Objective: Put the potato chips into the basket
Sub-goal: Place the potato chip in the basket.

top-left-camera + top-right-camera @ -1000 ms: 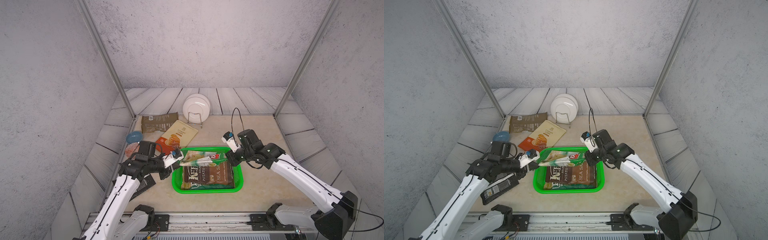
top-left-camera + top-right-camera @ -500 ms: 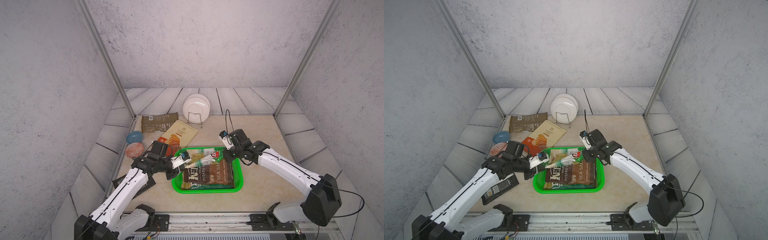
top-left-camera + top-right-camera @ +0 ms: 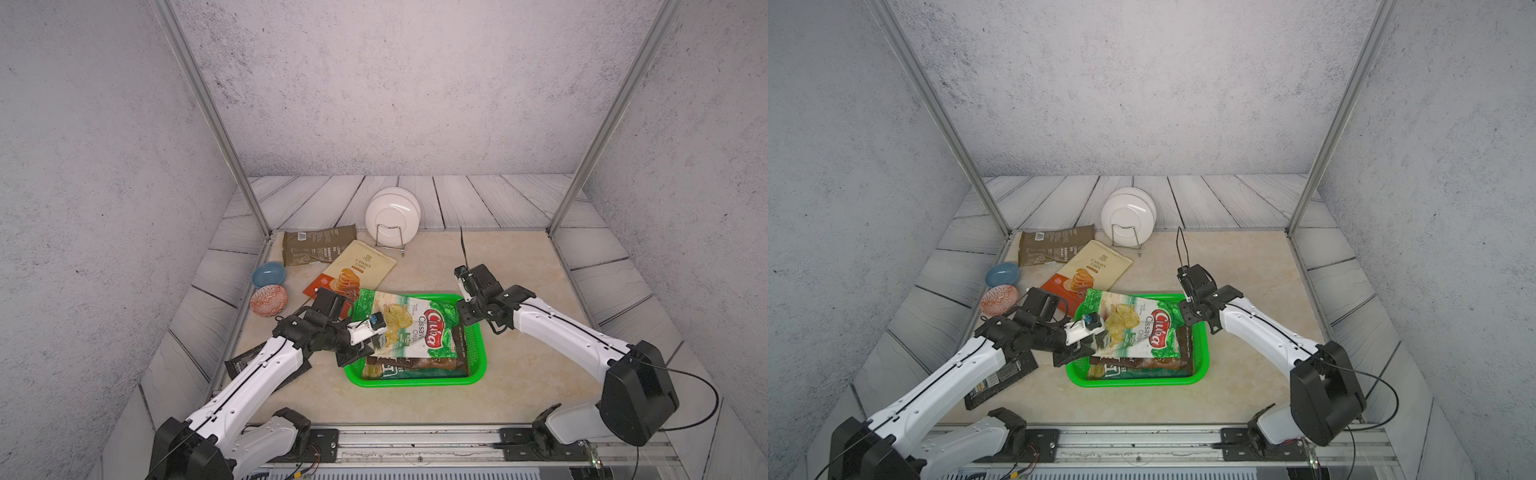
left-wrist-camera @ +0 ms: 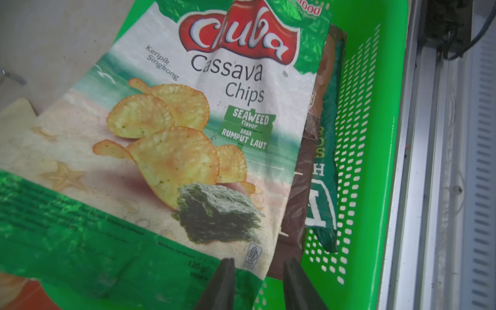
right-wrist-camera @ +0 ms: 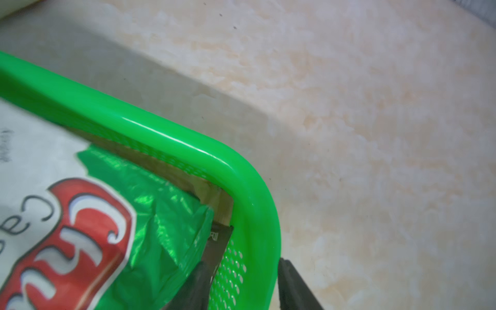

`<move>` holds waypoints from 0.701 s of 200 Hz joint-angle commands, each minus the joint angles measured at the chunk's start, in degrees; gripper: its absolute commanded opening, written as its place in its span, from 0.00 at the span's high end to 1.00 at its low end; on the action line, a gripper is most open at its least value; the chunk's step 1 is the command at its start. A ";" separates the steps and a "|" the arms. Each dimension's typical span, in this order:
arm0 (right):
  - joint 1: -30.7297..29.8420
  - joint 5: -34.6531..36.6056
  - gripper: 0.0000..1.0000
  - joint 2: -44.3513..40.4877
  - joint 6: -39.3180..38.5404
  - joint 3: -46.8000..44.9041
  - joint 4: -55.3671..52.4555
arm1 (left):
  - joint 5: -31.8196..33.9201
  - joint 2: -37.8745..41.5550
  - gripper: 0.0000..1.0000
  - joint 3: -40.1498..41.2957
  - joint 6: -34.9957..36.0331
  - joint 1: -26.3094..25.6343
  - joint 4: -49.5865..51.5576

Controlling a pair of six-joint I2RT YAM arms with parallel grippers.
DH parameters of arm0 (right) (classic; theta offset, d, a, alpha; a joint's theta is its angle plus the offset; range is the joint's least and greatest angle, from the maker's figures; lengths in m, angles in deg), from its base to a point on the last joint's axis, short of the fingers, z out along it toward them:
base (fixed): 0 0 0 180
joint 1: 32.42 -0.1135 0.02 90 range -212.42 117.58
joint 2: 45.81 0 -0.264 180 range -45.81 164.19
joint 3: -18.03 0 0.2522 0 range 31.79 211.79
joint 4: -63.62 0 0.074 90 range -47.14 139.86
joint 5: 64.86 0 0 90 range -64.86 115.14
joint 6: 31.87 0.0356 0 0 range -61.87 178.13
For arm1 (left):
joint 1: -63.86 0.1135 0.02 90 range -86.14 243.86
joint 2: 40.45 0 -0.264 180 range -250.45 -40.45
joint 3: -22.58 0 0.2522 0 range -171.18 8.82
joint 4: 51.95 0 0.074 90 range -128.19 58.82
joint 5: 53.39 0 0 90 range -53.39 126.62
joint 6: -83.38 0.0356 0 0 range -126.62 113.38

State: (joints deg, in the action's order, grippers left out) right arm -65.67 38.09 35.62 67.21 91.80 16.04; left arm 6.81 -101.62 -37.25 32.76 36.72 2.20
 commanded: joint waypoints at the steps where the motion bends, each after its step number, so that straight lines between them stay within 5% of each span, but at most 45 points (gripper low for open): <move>1: -0.18 3.30 0.49 -6.31 2.45 0.28 -3.40 | -1.29 0.64 0.26 0.11 0.06 -0.20 2.18; 17: -0.23 -0.60 0.48 -9.18 3.24 0.17 -3.56 | -3.16 2.22 0.00 -0.97 1.07 -0.20 4.75; 48: -0.21 -15.57 0.44 -11.46 7.59 0.60 -3.15 | -4.79 5.19 0.02 -4.37 1.45 -0.12 9.70; 98: -0.29 -31.66 0.37 -11.78 22.41 -4.89 -0.57 | 4.19 6.27 0.02 -10.69 -14.99 1.42 9.01; 140: -0.37 -32.11 0.38 -12.00 27.48 -12.70 7.52 | 7.21 8.91 0.02 -4.91 -21.62 3.03 1.72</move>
State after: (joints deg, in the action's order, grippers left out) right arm -65.85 8.74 24.73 89.50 81.20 18.64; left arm 11.05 -93.99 -45.71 16.89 39.17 7.70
